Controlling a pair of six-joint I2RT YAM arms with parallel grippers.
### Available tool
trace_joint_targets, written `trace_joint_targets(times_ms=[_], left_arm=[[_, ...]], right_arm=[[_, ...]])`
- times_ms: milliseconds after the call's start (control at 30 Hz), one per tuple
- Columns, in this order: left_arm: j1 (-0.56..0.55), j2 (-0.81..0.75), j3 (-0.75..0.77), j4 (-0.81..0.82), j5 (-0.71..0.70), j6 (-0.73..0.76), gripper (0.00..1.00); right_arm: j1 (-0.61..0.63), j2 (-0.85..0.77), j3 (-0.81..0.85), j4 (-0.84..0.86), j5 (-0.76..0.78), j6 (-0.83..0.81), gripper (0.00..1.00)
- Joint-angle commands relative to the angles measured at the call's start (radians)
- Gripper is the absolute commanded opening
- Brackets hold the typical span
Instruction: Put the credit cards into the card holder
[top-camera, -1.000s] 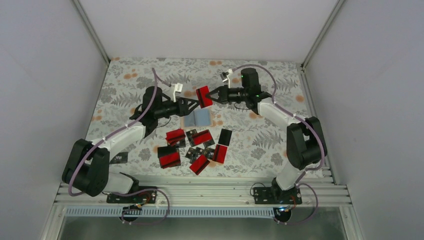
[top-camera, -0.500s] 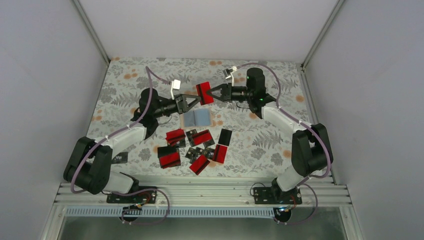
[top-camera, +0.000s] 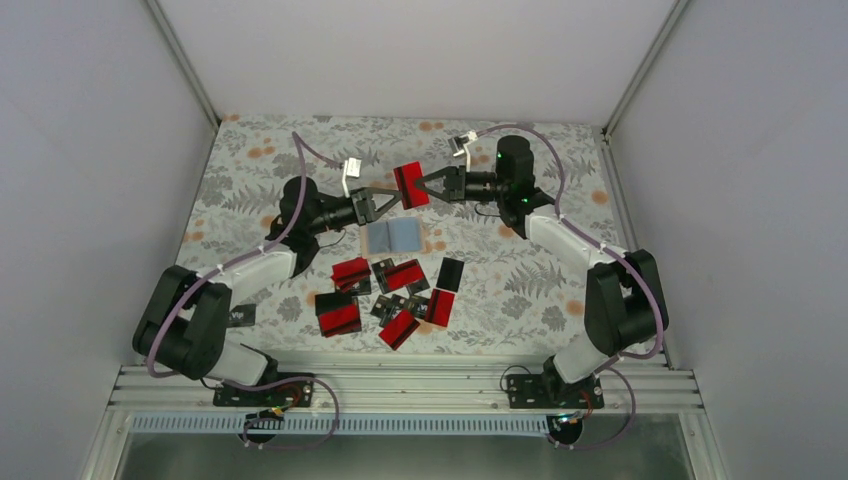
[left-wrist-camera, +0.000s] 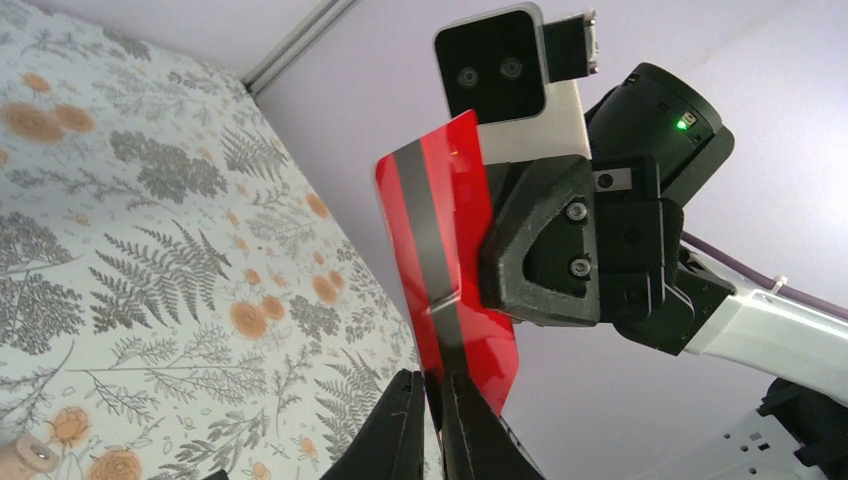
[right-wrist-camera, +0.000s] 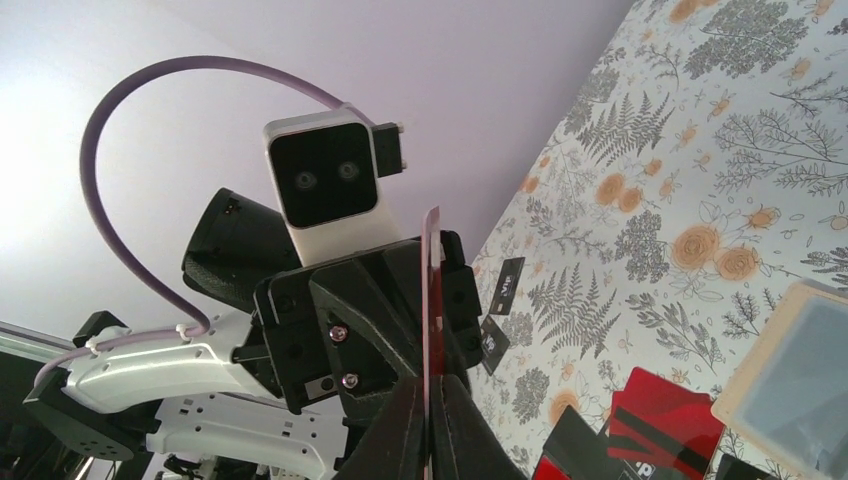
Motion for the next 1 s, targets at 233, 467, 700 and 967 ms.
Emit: trace_joint_targets(times_ms=[233, 467, 700, 967], left_arm=[[-0.001, 0.033, 0.014, 0.101, 0.028, -0.024, 0.13], [-0.002, 0.050, 0.025, 0.117, 0.035, -0.035, 0.11], [-0.001, 0.050, 0.026, 0.054, 0.010, -0.019, 0.02], [0.003, -0.018, -0.030, -0.261, -0.150, 0.170, 0.02]], right_arm=[[0.008, -0.007, -0.009, 0.013, -0.043, -0.017, 0.04], [0.011, -0.003, -0.010, 0.013, -0.046, -0.020, 0.04], [0.009, 0.004, 0.016, -0.119, 0.014, -0.105, 0.13], [-0.052, 0.017, 0.009, -0.379, 0.217, -0.273, 0.48]])
